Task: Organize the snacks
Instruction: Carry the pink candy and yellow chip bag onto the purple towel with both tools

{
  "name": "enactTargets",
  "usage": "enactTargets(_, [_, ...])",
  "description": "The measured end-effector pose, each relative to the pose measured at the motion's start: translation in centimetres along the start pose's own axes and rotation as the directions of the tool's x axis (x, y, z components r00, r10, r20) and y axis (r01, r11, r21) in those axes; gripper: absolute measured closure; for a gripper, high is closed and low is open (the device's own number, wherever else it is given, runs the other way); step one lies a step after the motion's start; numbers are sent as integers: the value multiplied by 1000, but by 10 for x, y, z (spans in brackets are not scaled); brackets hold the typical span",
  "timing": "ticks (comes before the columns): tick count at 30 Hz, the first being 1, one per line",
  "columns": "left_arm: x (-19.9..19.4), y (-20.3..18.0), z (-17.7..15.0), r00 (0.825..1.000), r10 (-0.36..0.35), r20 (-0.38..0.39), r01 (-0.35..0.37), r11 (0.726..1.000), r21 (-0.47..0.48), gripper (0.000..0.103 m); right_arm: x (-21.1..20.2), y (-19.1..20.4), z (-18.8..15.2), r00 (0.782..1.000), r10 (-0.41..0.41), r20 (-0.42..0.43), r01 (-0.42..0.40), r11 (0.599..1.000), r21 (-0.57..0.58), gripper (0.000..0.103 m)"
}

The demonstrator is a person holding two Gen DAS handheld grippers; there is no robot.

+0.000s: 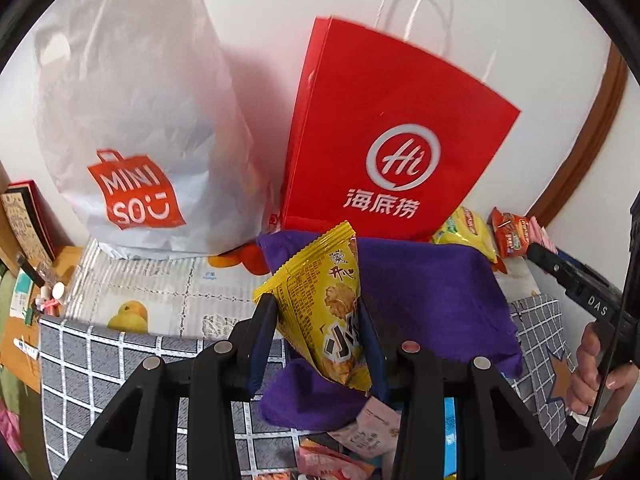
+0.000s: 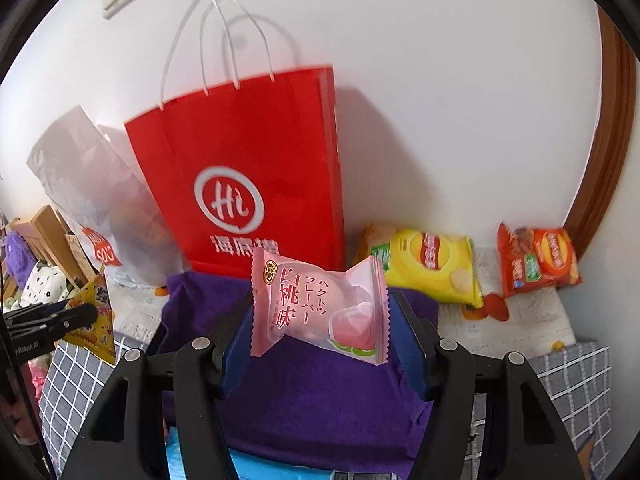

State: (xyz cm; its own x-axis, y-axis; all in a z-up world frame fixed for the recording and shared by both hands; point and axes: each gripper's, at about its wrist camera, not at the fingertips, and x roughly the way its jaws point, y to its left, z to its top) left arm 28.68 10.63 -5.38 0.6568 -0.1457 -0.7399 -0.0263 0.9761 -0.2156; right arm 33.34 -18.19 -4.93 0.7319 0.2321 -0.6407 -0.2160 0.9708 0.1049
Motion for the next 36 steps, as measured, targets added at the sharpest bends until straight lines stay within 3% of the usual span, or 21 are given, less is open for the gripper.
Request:
enactTargets(11, [62, -16, 17, 996, -31, -80, 33, 999, 23, 64, 40, -26, -11, 996, 21, -87, -20, 1000, 10, 40])
enactTargets(19, [109, -27, 12, 985, -31, -170, 39, 998, 47, 64, 82, -34, -27, 987, 5, -162, -3, 1000, 12, 40])
enactTargets(36, [131, -19, 0, 972, -25, -233, 35, 999, 39, 64, 126, -29, -48, 962, -19, -272, 16, 1000, -13, 40])
